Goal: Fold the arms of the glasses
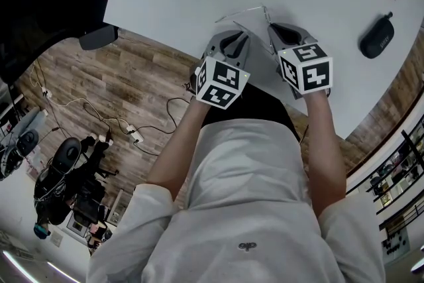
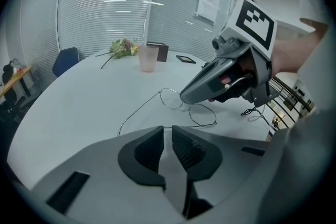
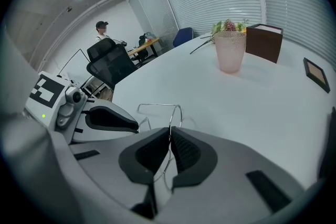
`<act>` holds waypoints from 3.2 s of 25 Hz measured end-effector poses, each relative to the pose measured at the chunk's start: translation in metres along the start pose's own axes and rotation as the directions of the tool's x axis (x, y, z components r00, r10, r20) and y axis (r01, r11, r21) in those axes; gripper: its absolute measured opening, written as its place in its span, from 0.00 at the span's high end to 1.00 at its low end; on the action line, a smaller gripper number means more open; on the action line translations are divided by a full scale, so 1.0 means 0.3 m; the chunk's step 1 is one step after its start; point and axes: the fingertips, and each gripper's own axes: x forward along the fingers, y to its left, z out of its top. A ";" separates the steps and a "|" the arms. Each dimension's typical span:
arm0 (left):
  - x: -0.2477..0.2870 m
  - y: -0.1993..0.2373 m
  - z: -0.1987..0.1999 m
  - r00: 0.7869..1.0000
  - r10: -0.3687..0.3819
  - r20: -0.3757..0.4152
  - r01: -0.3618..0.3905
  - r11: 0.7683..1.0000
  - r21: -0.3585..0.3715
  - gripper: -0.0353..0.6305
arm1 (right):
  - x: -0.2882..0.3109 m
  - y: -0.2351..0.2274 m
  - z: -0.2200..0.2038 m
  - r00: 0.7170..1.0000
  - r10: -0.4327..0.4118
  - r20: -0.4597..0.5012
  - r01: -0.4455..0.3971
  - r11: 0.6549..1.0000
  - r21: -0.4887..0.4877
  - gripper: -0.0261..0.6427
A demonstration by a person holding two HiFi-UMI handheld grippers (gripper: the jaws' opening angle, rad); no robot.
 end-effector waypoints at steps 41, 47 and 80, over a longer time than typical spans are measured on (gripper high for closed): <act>0.069 -0.075 0.077 0.996 -0.069 0.054 0.067 0.997 0.043 0.86 | 0.011 0.042 -0.011 1.000 0.005 -0.013 -0.005 1.000 -0.003 0.93; 0.075 -0.077 0.077 0.996 -0.073 0.057 0.070 0.996 0.056 0.86 | 0.013 0.035 -0.013 1.000 0.008 -0.011 -0.008 1.000 0.002 0.93; -0.040 0.211 0.029 0.995 0.102 0.019 -0.104 0.990 0.100 0.86 | 0.003 0.019 -0.020 1.000 -0.019 -0.020 0.019 1.000 0.011 0.93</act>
